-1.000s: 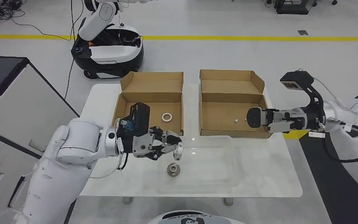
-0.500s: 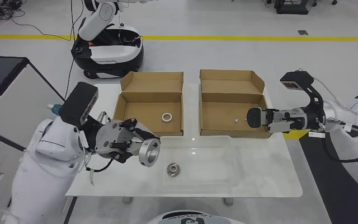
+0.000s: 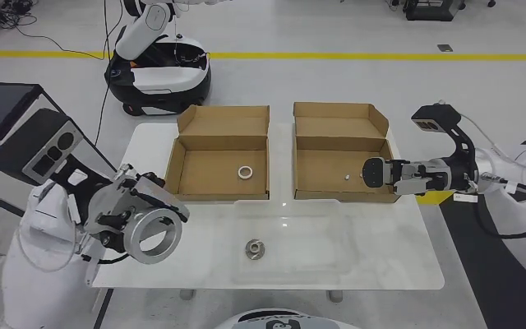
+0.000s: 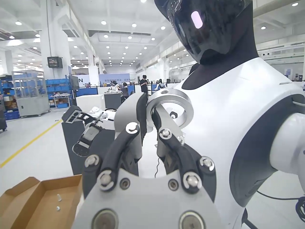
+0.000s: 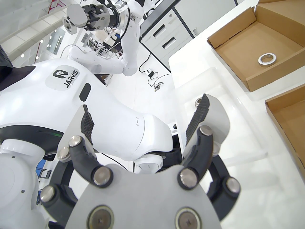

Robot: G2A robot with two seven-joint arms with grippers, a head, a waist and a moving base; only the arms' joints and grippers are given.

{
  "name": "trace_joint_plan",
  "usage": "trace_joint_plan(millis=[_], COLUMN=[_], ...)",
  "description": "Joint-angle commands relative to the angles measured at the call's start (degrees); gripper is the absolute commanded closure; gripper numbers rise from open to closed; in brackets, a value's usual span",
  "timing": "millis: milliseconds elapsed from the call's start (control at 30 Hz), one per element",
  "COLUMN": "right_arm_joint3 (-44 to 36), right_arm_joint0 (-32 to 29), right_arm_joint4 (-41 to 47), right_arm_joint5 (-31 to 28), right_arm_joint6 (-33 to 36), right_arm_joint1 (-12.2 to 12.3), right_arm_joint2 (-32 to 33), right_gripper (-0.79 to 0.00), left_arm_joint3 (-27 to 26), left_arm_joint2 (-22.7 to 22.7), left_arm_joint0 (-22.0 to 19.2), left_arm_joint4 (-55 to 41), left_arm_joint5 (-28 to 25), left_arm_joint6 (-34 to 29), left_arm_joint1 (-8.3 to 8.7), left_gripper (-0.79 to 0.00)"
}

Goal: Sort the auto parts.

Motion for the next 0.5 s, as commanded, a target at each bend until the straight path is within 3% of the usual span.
trace_joint_plan(millis=[0, 400, 467], right_arm_joint3=[0.00, 0.00, 0.00], right_arm_joint0=[0.00, 0.00, 0.00], right_arm_joint4=[0.00, 0.00, 0.00], right_arm_joint5=[0.00, 0.00, 0.00], right_arm_joint6=[0.00, 0.00, 0.00], right_arm_joint1=[0.00, 0.00, 0.00], right_arm_joint2=[0.00, 0.00, 0.00], right_gripper=[-0.785, -0.785, -0.785], left_arm_joint3=[0.01, 0.01, -0.40], left_arm_joint2=[0.03, 0.03, -0.06], left_arm_joint0=[-0.01, -0.01, -0.18], left_arm_joint4=[-0.01, -0.01, 0.07], left_arm_joint5=[0.00, 0.00, 1.03], left_arm_joint6=[0.00, 0.00, 2.32], left_arm_joint1=[0.00, 0.00, -0.18], left_gripper=[0.000, 0.000, 0.000])
